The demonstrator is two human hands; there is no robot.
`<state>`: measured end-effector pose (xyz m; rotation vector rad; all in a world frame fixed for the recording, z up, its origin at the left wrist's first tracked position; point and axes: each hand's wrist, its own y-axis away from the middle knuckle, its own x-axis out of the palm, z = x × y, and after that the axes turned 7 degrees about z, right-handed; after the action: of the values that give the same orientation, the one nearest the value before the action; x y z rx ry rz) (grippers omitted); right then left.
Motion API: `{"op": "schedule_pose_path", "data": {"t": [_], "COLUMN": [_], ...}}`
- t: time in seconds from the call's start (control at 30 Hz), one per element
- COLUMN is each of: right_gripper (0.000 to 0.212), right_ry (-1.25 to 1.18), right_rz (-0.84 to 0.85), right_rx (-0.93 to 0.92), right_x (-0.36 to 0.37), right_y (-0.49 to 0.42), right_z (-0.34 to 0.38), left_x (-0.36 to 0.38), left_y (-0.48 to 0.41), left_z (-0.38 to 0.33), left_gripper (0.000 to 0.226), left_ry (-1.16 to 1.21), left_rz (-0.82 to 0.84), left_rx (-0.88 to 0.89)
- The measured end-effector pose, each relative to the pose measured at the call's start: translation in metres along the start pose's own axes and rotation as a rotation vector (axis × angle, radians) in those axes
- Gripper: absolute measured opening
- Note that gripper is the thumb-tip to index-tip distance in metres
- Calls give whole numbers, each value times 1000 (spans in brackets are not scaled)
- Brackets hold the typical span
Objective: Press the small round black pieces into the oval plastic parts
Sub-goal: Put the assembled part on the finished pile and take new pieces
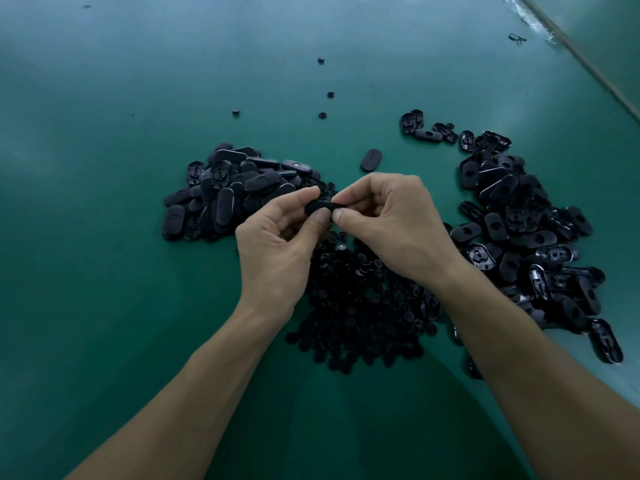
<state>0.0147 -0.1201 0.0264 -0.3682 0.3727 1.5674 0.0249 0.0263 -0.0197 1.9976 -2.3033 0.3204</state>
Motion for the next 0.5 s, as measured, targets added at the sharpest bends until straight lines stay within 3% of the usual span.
{"op": "schedule_pose_path", "data": {"t": [0.27, 0.4, 0.5], "right_gripper": [5, 8, 15], "right_ry": [-10, 3, 123], "right_rz": [-4, 77, 41], "right_rx": [1, 32, 64], "right_x": [-3, -10, -22], "right_y": [-1, -3, -4], "right_z": [2, 5, 1], "left_x": [0, -1, -1], "left_y": [3, 4, 3], "left_z": [-3, -3, -3], "left_gripper": [22, 22, 20], "left_ry": [21, 2, 7], "left_rz": [-25, -27, -69], "left_rx": [1, 17, 41]}}
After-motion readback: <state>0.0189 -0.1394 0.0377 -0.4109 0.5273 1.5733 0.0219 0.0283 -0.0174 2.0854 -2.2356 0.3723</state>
